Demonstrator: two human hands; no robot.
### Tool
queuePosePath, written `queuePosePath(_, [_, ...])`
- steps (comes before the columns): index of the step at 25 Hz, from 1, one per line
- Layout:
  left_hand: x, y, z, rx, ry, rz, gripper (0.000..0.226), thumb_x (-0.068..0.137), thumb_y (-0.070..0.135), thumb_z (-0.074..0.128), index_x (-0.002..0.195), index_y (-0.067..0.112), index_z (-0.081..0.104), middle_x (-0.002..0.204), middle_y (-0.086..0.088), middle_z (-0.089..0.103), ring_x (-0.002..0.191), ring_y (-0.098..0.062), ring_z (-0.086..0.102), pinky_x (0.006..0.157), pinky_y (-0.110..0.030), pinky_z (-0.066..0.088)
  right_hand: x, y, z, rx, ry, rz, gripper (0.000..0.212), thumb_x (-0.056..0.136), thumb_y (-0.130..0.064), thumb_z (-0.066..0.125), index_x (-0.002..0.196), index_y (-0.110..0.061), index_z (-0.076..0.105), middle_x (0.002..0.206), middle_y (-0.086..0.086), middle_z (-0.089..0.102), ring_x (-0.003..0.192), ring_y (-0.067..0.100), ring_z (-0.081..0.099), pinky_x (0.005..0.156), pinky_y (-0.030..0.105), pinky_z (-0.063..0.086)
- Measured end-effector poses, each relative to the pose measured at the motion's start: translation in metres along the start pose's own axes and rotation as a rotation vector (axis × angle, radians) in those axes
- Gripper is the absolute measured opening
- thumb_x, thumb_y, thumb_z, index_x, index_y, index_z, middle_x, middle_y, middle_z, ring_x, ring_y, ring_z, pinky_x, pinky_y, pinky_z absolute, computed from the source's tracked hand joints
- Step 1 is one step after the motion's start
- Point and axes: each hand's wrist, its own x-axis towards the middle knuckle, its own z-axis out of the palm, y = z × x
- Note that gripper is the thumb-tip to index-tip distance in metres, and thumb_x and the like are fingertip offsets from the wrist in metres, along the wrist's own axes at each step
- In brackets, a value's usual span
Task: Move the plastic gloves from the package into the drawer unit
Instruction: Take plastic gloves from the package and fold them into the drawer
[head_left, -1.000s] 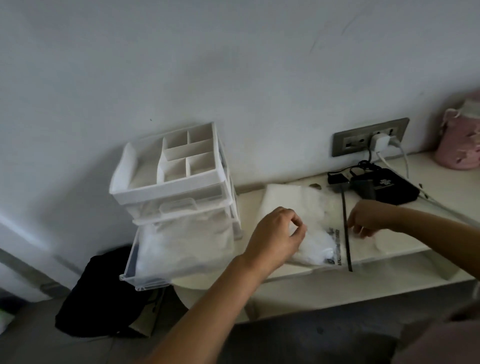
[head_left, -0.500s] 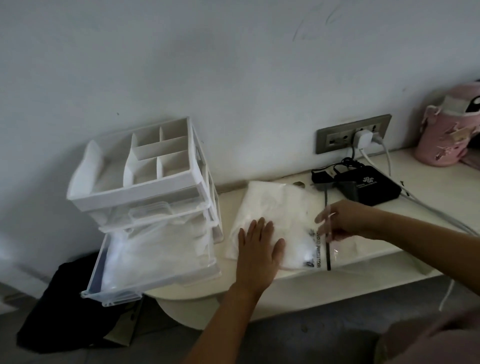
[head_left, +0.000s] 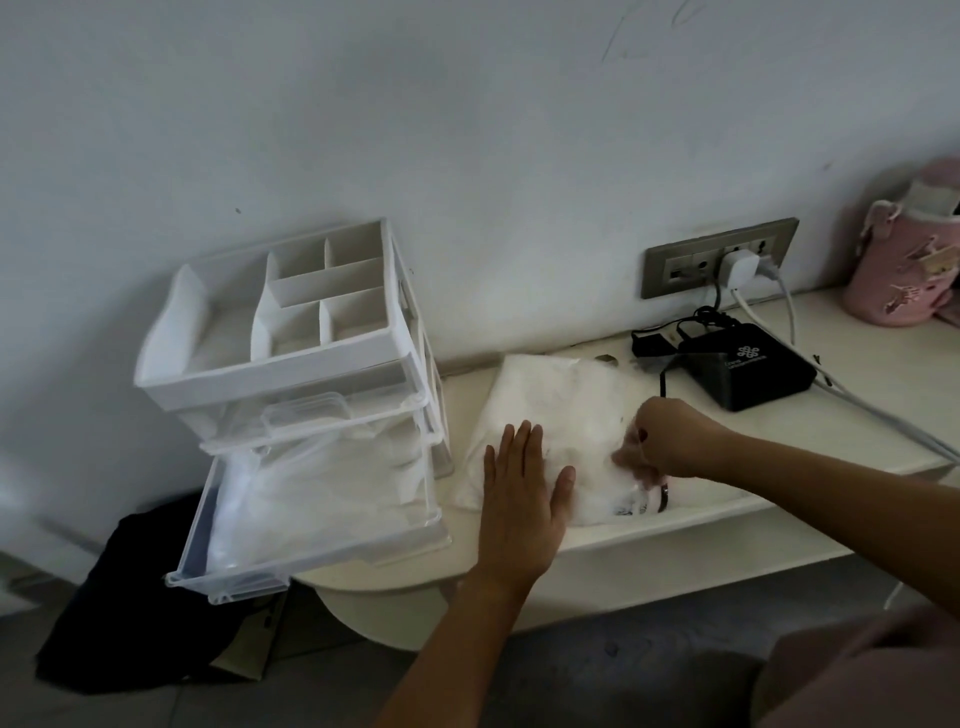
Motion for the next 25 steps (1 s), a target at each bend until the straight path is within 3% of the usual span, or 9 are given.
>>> queuePosePath(6, [0.001,0.000,-0.001,0.013,-0.029,-0.039,0.078,0.098,0.058,0.009,0.141,0.002,0.041,0.146,-0.014,0.042,0.140,-0.028,0.032,0.113,-0.050,0.015,-0.005,0.002,-0.024,-0.223,0.086,0.011,0.038,0.091,-0.028,0.061,0.057,-0.012,0.059,0.052,-0.004,0.058,0.049,0.004,0.054,0.055,0.015,0.042])
queuePosePath(11, [0.002,-0.001,0.004,0.068,-0.052,-0.080,0.082,0.097,0.060,0.006,0.138,0.002,0.046,0.141,-0.014,0.050,0.133,-0.029,0.045,0.108,-0.052,0.025,-0.010,0.019,-0.049,-0.134,0.075,-0.017,0.033,0.089,-0.023,0.063,0.058,-0.013,0.062,0.054,-0.002,0.062,0.046,0.003,0.054,0.056,0.015,0.040])
queuePosePath(13, [0.002,-0.001,0.005,0.043,-0.035,-0.096,0.089,0.092,0.065,0.000,0.141,0.003,0.042,0.144,-0.013,0.045,0.136,-0.029,0.040,0.111,-0.050,0.017,-0.008,0.029,-0.052,0.025,0.109,-0.005,0.023,0.088,-0.014,0.064,0.065,-0.009,0.063,0.063,0.005,0.066,0.054,0.008,0.058,0.057,0.016,0.043])
queuePosePath(16, [0.003,-0.002,0.002,0.017,-0.070,-0.110,0.107,0.079,0.074,-0.015,0.147,0.006,0.031,0.153,-0.011,0.032,0.144,-0.026,0.024,0.114,-0.042,0.002,-0.004,0.034,-0.047,0.615,0.049,0.073,0.010,0.087,0.004,0.059,0.079,-0.002,0.058,0.084,0.016,0.065,0.071,0.019,0.062,0.064,0.024,0.054])
queuePosePath(18, [0.004,-0.001,0.001,0.022,-0.087,-0.137,0.112,0.074,0.075,-0.020,0.148,0.007,0.029,0.155,-0.009,0.029,0.145,-0.024,0.021,0.115,-0.041,0.000,-0.001,0.033,-0.040,0.909,-0.030,0.171,0.014,0.087,0.010,0.055,0.087,-0.005,0.053,0.088,0.015,0.064,0.075,0.021,0.061,0.062,0.029,0.056])
queuePosePath(21, [0.004,0.000,0.004,0.048,-0.027,-0.155,0.105,0.082,0.072,-0.012,0.142,0.003,0.040,0.148,-0.014,0.041,0.140,-0.030,0.034,0.113,-0.050,0.012,0.007,0.030,-0.027,0.989,-0.065,0.205,0.015,0.087,0.008,0.056,0.093,-0.006,0.055,0.086,0.011,0.066,0.073,0.020,0.061,0.059,0.030,0.055])
queuePosePath(25, [0.006,0.004,-0.006,-0.130,-0.098,-0.153,0.112,0.070,0.083,-0.010,0.150,0.012,0.025,0.157,-0.004,0.023,0.148,-0.019,0.010,0.114,-0.038,-0.010,0.011,0.020,-0.020,1.019,0.007,0.159,0.007,0.088,-0.003,0.061,0.081,-0.005,0.062,0.078,0.006,0.065,0.070,0.017,0.059,0.064,0.027,0.051])
